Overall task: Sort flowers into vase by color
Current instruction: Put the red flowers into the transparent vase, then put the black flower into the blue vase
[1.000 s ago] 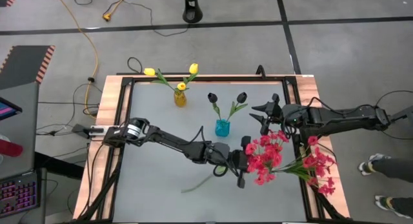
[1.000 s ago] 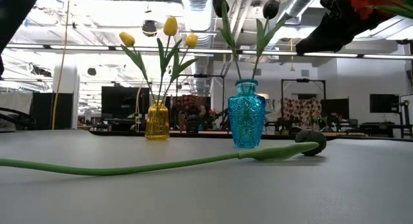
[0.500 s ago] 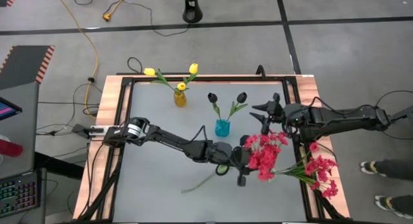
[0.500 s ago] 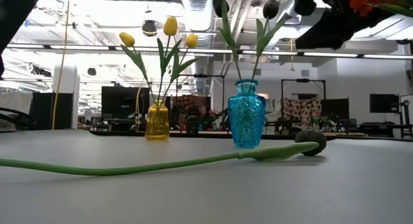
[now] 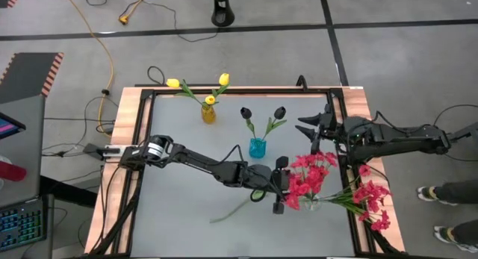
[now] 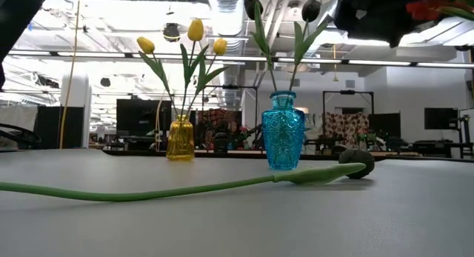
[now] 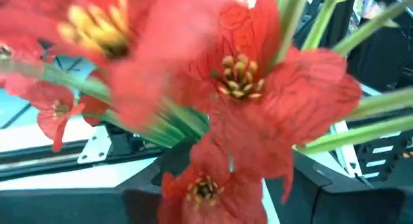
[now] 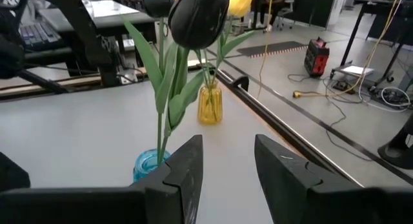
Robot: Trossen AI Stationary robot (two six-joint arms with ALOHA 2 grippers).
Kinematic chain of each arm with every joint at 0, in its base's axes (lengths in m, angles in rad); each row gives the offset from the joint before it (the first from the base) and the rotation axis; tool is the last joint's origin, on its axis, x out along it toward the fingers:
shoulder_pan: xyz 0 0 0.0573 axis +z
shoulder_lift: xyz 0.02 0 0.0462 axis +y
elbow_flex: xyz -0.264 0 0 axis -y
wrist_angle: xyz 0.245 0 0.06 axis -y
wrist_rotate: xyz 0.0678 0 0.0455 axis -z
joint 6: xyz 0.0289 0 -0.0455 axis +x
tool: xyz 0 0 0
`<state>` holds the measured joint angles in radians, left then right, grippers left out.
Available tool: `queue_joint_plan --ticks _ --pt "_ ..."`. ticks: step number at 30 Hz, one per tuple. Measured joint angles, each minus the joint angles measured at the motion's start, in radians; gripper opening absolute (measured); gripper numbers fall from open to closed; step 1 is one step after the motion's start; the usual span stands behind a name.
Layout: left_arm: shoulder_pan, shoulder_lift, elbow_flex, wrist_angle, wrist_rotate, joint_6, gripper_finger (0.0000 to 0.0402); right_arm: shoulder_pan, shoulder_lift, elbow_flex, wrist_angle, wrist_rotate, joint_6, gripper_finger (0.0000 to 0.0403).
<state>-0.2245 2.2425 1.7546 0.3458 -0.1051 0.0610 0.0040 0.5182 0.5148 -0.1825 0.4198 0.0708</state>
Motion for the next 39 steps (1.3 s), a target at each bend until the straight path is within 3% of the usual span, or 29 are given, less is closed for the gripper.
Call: queue_joint_plan --ticks 3,9,17,29,39 --pt "0.0 -0.007 0.001 -0.052 0.0 -0.021 0.0172 0.0 -0.013 0.0 -0.002 0.0 0.0 0.0166" --pt "0.0 -0.084 0.001 -0.323 -0.008 -0.025 0.0202 0.0 -0.033 0.0 -0.051 0.0 -0.042 0.0166" --pt "-0.002 -0.159 0.001 -0.519 -0.006 -0.065 0.0208 0.0 -0.094 0.0 -0.05 -0.001 -0.084 0.0166" --pt "-0.019 -0.238 0.001 -0.774 -0.016 -0.062 0.0171 0.0 -0.306 0.0 -0.238 -0.218 -0.106 0.0161" --pt "-0.034 -0.238 -0.077 -0.879 -0.015 -0.151 0.0147 0.001 -0.516 -0.1 -0.228 -0.268 -0.121 0.0089"
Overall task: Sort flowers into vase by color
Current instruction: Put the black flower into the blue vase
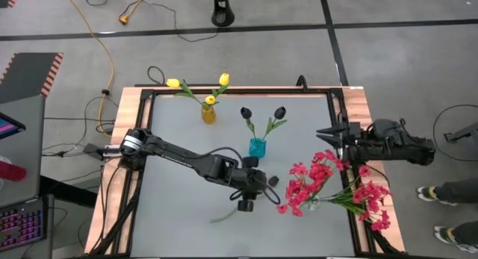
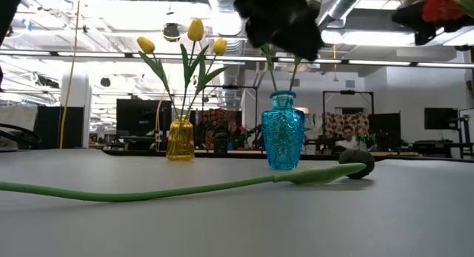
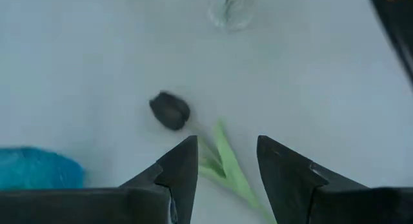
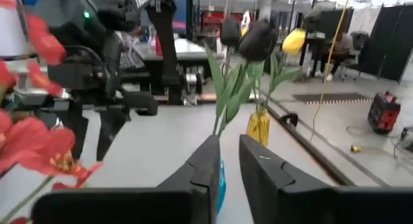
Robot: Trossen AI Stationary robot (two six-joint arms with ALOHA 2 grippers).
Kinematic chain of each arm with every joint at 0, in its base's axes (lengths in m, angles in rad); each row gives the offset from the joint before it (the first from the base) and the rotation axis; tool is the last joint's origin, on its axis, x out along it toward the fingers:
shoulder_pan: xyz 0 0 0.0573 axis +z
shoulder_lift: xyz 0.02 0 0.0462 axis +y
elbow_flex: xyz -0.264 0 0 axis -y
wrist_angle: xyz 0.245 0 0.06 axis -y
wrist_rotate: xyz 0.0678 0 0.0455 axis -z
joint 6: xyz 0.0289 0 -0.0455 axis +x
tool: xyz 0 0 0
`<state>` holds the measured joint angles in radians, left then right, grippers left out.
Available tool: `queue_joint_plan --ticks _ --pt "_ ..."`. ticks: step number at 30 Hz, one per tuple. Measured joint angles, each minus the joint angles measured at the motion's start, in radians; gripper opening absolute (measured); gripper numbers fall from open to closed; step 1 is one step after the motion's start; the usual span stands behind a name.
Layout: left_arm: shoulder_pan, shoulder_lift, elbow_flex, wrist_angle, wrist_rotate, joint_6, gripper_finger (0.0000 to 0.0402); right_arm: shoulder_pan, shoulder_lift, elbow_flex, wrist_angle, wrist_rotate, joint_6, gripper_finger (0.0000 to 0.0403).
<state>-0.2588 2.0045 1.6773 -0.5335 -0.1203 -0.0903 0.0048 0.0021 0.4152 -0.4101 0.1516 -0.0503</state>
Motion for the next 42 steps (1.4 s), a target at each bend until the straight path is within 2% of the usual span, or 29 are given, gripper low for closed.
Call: queue_joint_plan --ticks 6,11,15,19,25,30,42 --pt "0.006 0.007 -0.071 0.012 -0.081 -0.103 0.0142 0.002 0.037 -0.05 0.033 -0.004 0.024 0.0046" --pt "0.01 0.014 -0.132 0.038 -0.086 -0.195 0.0142 0.002 0.017 -0.111 0.11 -0.037 0.023 0.0018" --pt "0.011 0.013 -0.149 0.05 -0.089 -0.274 0.0142 0.002 -0.001 -0.146 0.115 -0.05 0.024 0.0021" --pt "0.011 0.013 -0.19 0.134 -0.089 -0.342 0.0142 0.002 0.001 -0.184 0.119 -0.093 0.024 0.0033" --pt "0.013 0.053 -0.205 0.173 -0.043 -0.399 0.0142 0.002 0.002 -0.229 0.176 -0.127 0.024 0.0021" --pt "0.013 0.109 -0.205 0.246 0.037 -0.402 0.0142 0.002 0.002 -0.256 0.181 -0.127 0.029 0.003" --pt "0.014 0.125 -0.204 0.26 0.002 -0.386 0.0142 0.002 0.002 -0.257 0.179 -0.127 0.051 0.0027"
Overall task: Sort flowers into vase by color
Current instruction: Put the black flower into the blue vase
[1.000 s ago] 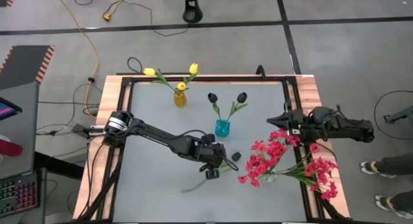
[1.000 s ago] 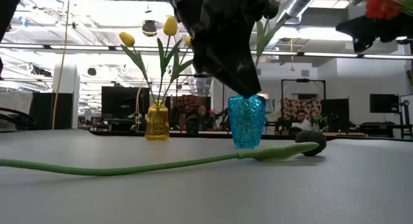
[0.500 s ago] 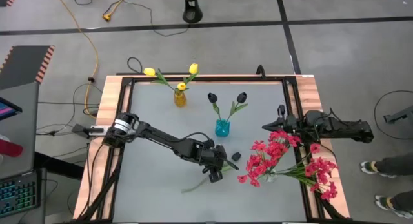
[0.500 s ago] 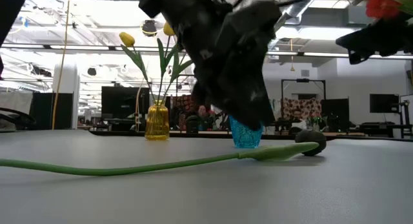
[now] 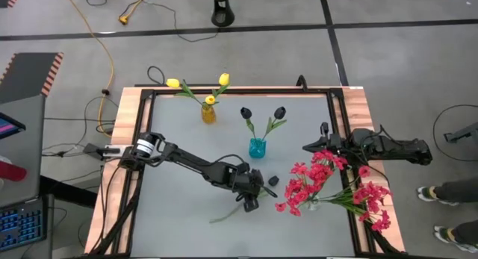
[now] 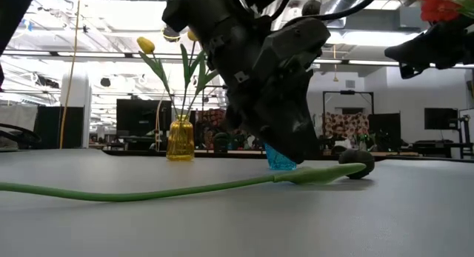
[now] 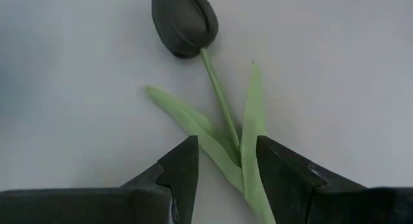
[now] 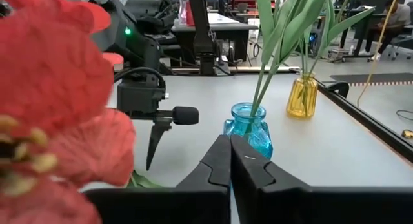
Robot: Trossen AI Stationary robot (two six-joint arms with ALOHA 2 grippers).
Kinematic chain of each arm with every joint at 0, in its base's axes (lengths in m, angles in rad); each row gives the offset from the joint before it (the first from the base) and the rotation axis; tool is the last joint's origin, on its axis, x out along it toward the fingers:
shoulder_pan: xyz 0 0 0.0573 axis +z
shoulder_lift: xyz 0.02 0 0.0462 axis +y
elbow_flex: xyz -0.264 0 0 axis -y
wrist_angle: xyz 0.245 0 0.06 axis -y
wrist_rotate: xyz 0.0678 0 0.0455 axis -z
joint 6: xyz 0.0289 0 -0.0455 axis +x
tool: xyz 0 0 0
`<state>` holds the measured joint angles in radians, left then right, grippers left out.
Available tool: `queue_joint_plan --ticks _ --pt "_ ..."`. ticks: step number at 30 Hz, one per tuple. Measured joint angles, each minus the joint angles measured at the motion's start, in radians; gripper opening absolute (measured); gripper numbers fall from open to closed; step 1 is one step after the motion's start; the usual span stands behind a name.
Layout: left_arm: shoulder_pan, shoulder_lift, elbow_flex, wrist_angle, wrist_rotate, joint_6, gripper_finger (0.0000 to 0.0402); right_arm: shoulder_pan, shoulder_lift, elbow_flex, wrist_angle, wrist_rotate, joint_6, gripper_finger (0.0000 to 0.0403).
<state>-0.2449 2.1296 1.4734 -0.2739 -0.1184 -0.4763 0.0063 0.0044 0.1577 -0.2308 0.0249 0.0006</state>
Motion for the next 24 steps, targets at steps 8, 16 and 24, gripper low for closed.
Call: queue_joint_plan --ticks 8,16,24 --pt "-0.019 0.0 0.0 -0.013 -0.007 -0.015 0.0142 0.0 0.0 0.0 0.0 0.0 0.0 0.0032" --pt "-0.032 0.045 0.003 -0.002 -0.004 -0.086 0.0142 0.0 0.0 0.0 -0.004 0.0 0.0 0.0031" --pt "-0.02 0.058 0.004 0.011 0.007 -0.108 0.0124 0.0 0.0 0.001 -0.012 0.001 0.0 0.0029"
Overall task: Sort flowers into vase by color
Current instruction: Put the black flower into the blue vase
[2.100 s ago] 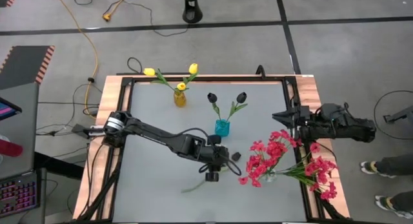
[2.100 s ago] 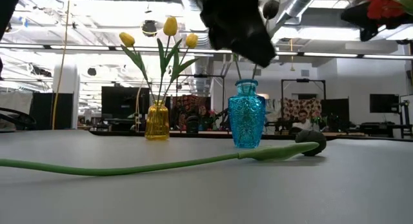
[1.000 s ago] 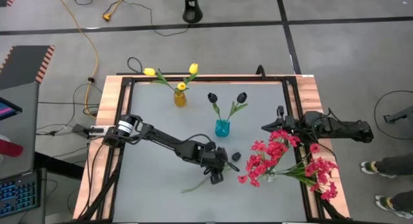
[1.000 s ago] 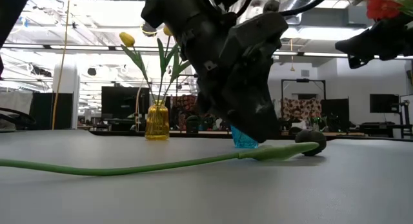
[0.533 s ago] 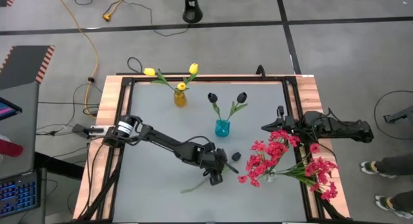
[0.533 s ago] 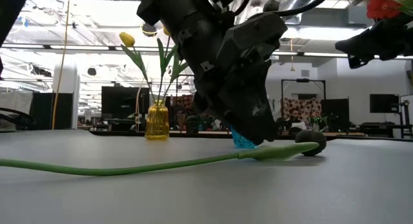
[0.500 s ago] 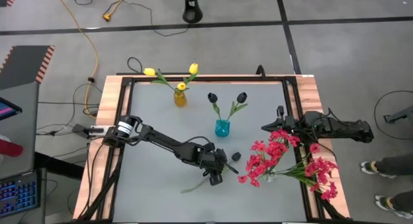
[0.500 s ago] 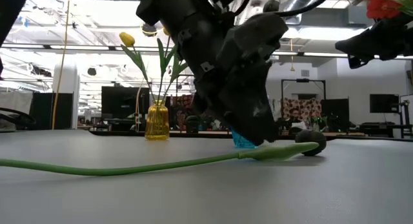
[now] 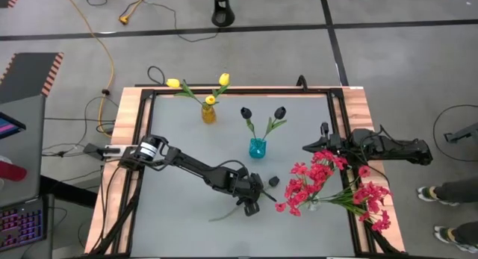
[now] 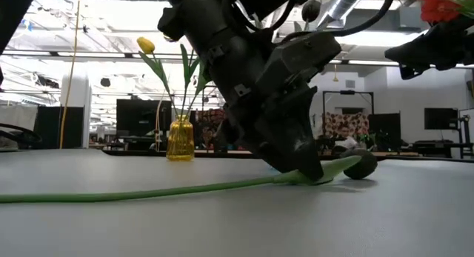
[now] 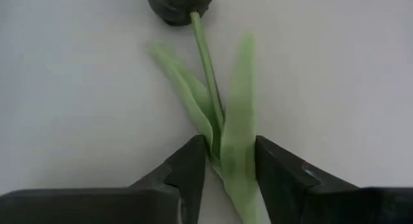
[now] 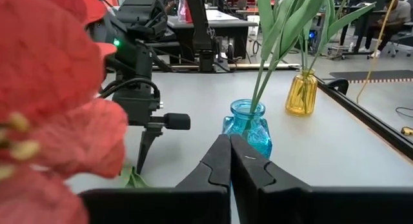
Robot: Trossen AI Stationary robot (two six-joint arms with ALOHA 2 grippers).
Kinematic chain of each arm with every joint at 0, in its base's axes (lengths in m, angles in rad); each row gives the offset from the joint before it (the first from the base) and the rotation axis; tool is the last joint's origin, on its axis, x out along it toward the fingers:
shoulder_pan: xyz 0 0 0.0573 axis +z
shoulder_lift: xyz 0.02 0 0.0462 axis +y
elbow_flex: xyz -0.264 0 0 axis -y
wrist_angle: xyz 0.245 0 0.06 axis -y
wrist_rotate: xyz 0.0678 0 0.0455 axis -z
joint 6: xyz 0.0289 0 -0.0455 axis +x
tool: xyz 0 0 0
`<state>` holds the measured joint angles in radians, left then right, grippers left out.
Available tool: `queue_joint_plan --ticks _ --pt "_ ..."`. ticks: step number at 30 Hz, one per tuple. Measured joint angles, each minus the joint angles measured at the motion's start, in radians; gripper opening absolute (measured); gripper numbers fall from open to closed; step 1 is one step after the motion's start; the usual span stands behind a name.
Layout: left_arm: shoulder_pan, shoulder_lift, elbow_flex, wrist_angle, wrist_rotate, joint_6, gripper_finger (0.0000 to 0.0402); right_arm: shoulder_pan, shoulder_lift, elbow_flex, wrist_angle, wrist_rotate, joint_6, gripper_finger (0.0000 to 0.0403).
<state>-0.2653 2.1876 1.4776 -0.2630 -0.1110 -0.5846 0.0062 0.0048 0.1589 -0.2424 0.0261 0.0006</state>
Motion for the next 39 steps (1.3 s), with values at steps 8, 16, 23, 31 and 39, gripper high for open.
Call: queue_joint_plan --ticks 8,16,23,31,39 --pt "0.01 0.002 -0.001 -0.003 -0.007 -0.004 0.0031 0.0 0.0 0.0 -0.003 0.0 0.0 0.0035" --pt "0.035 -0.009 -0.004 0.016 0.046 -0.004 0.0002 0.0 0.0 0.0 -0.004 0.0 0.0 0.003" --pt "0.047 -0.114 -0.007 0.021 -0.019 0.056 0.0001 0.0 0.0 0.0 -0.007 0.0 0.0 0.0035" --pt "0.04 -0.261 -0.006 0.029 -0.117 0.167 0.0 0.0 0.0 0.0 -0.009 0.0 0.0 0.0032" --pt "0.04 -0.379 -0.006 0.133 -0.219 0.32 0.0 0.0 0.0 0.0 -0.011 0.0 0.0 0.0032"
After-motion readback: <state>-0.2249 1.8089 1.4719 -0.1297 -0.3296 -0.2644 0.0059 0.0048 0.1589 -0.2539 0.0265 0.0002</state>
